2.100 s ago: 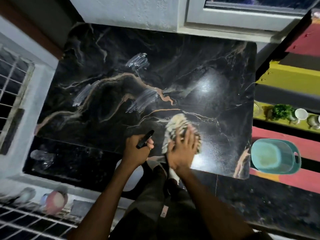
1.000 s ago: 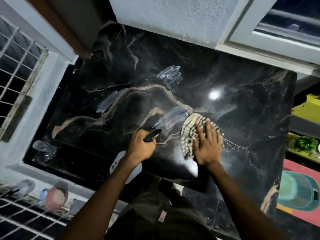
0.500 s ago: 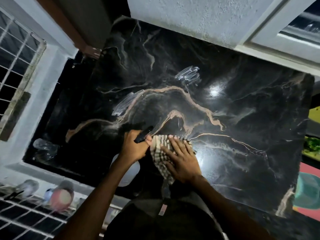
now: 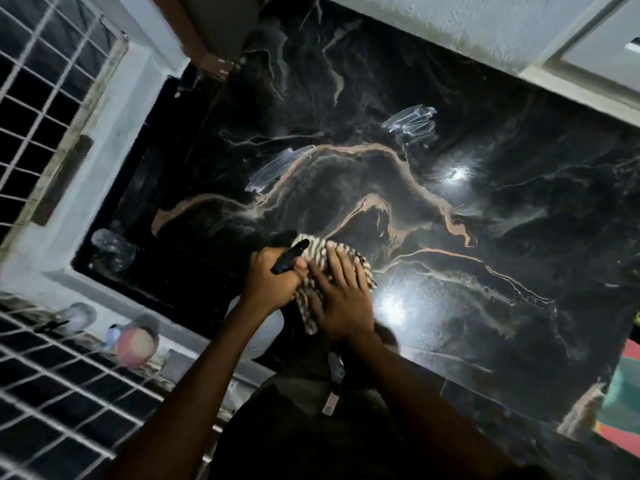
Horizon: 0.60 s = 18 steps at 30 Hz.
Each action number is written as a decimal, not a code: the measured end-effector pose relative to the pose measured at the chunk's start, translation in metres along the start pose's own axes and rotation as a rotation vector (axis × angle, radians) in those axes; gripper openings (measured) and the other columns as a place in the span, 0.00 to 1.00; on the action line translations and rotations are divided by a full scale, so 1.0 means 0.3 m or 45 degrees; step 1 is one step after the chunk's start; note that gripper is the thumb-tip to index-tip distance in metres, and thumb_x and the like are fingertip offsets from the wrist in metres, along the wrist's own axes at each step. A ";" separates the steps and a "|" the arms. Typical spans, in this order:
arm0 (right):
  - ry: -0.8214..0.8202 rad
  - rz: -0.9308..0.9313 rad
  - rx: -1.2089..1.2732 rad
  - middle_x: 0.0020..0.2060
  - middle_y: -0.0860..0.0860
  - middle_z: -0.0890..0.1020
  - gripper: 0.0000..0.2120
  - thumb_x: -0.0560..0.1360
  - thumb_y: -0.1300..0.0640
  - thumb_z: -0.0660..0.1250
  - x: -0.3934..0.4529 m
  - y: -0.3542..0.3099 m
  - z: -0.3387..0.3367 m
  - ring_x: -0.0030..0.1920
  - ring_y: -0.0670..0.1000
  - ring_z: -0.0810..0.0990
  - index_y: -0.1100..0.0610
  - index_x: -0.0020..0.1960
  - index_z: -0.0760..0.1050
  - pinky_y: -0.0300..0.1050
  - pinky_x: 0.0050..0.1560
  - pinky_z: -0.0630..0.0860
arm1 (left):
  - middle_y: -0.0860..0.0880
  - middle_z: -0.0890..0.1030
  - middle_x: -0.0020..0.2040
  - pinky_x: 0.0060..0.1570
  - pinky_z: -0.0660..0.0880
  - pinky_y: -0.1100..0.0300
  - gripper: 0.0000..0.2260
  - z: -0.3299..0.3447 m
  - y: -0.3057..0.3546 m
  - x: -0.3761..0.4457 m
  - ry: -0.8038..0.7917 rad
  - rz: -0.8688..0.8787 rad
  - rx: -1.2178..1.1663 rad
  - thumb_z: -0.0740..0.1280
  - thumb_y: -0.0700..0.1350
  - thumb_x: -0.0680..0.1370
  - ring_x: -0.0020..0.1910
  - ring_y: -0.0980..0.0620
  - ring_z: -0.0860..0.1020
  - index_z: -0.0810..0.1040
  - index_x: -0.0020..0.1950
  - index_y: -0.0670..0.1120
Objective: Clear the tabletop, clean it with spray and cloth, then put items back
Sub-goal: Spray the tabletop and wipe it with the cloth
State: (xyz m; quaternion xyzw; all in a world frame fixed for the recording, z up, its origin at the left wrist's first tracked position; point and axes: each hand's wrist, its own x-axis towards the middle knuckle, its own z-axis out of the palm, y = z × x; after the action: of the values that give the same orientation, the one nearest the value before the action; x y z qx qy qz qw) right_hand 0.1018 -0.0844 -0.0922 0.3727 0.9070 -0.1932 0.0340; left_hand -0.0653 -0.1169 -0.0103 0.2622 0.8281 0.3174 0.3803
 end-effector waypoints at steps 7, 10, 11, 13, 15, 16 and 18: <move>-0.004 0.528 -0.114 0.82 0.56 0.56 0.32 0.81 0.34 0.45 -0.386 0.453 -0.107 0.81 0.59 0.54 0.41 0.82 0.52 0.62 0.79 0.52 | 0.45 0.84 0.33 0.19 0.77 0.55 0.12 0.062 -0.032 -0.116 0.030 -0.122 -0.068 0.67 0.35 0.68 0.31 0.43 0.84 0.83 0.32 0.52; 0.110 0.803 -0.027 0.82 0.60 0.55 0.33 0.80 0.36 0.49 -0.289 0.333 -0.091 0.81 0.61 0.53 0.44 0.83 0.54 0.64 0.79 0.51 | 0.48 0.84 0.32 0.20 0.76 0.59 0.11 0.086 -0.043 -0.158 0.049 -0.109 -0.082 0.64 0.39 0.66 0.30 0.46 0.84 0.83 0.33 0.53; 0.130 0.779 0.003 0.82 0.60 0.53 0.33 0.79 0.36 0.50 -0.239 0.255 -0.075 0.82 0.62 0.51 0.44 0.83 0.52 0.64 0.79 0.49 | 0.48 0.84 0.32 0.21 0.76 0.59 0.11 0.095 -0.045 -0.170 0.051 -0.105 -0.072 0.64 0.40 0.66 0.30 0.47 0.84 0.82 0.33 0.54; 0.081 0.495 0.051 0.82 0.60 0.52 0.33 0.79 0.38 0.53 -0.146 0.107 -0.038 0.82 0.61 0.48 0.45 0.82 0.54 0.64 0.80 0.47 | 0.48 0.84 0.32 0.22 0.77 0.57 0.10 0.111 -0.046 -0.189 0.034 -0.089 -0.024 0.64 0.41 0.66 0.29 0.48 0.83 0.83 0.35 0.54; 0.038 0.112 0.036 0.82 0.60 0.56 0.30 0.79 0.41 0.56 -0.097 0.012 -0.006 0.82 0.60 0.51 0.47 0.80 0.62 0.62 0.80 0.50 | 0.50 0.84 0.31 0.27 0.80 0.56 0.09 0.121 -0.034 -0.209 0.020 -0.059 0.011 0.67 0.41 0.66 0.27 0.52 0.83 0.84 0.38 0.54; 0.015 -0.019 0.029 0.81 0.60 0.57 0.29 0.78 0.43 0.56 -0.087 -0.003 -0.001 0.82 0.60 0.52 0.48 0.79 0.65 0.61 0.80 0.51 | 0.52 0.85 0.31 0.29 0.81 0.56 0.10 0.120 -0.026 -0.216 0.021 -0.063 0.010 0.67 0.40 0.66 0.27 0.54 0.82 0.84 0.37 0.54; -0.019 -0.173 -0.002 0.82 0.58 0.57 0.28 0.81 0.42 0.56 -0.098 0.033 -0.010 0.82 0.59 0.52 0.47 0.79 0.64 0.59 0.81 0.50 | 0.52 0.85 0.31 0.27 0.81 0.54 0.12 0.114 -0.020 -0.219 0.039 -0.093 0.001 0.67 0.38 0.66 0.27 0.53 0.83 0.84 0.35 0.55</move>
State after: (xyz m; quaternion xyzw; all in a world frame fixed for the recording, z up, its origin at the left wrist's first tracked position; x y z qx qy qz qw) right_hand 0.1301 -0.0963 -0.0867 0.3087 0.9301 -0.1973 0.0279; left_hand -0.0015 -0.1540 -0.0016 0.2272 0.8431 0.3069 0.3787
